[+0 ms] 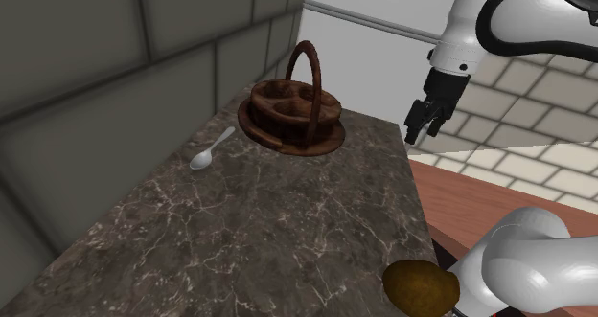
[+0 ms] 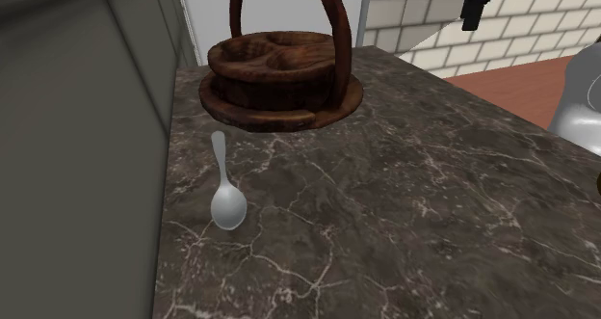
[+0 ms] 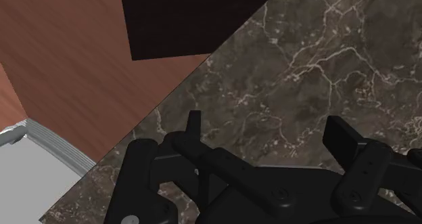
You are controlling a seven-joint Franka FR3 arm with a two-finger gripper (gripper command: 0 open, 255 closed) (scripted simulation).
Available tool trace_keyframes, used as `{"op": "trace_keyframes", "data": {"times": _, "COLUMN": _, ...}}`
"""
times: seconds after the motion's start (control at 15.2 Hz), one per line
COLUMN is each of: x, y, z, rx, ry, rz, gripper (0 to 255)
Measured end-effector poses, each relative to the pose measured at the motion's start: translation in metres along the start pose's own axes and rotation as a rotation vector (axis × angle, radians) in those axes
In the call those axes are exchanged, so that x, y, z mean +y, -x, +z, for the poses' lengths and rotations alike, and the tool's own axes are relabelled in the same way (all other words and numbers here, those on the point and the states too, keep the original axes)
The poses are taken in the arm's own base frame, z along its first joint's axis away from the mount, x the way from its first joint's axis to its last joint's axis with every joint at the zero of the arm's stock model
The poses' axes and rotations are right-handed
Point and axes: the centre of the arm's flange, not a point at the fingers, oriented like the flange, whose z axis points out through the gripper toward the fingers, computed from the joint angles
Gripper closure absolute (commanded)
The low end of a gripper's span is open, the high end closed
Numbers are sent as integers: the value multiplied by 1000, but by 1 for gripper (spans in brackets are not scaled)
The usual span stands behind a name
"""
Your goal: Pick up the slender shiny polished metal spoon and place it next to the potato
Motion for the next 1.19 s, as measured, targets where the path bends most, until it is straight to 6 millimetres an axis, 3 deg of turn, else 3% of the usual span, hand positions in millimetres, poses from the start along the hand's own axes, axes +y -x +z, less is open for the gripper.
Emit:
{"op": "trace_keyframes", "data": {"times": 0.2, "x": -15, "y": -4, "z": 2, "rx": 1, "ry": -8, "rz": 22, "gripper": 0}}
{"op": "trace_keyframes", "data": {"times": 0.59, "x": -78, "y": -27, "z": 15, "rx": 5, "ry": -50, "rz": 135, "gripper": 0}}
{"op": "trace_keyframes", "data": {"times": 1.19, "x": -172, "y": -80, "z": 30, "rx": 11, "ry": -115, "rz": 312, "gripper": 0}}
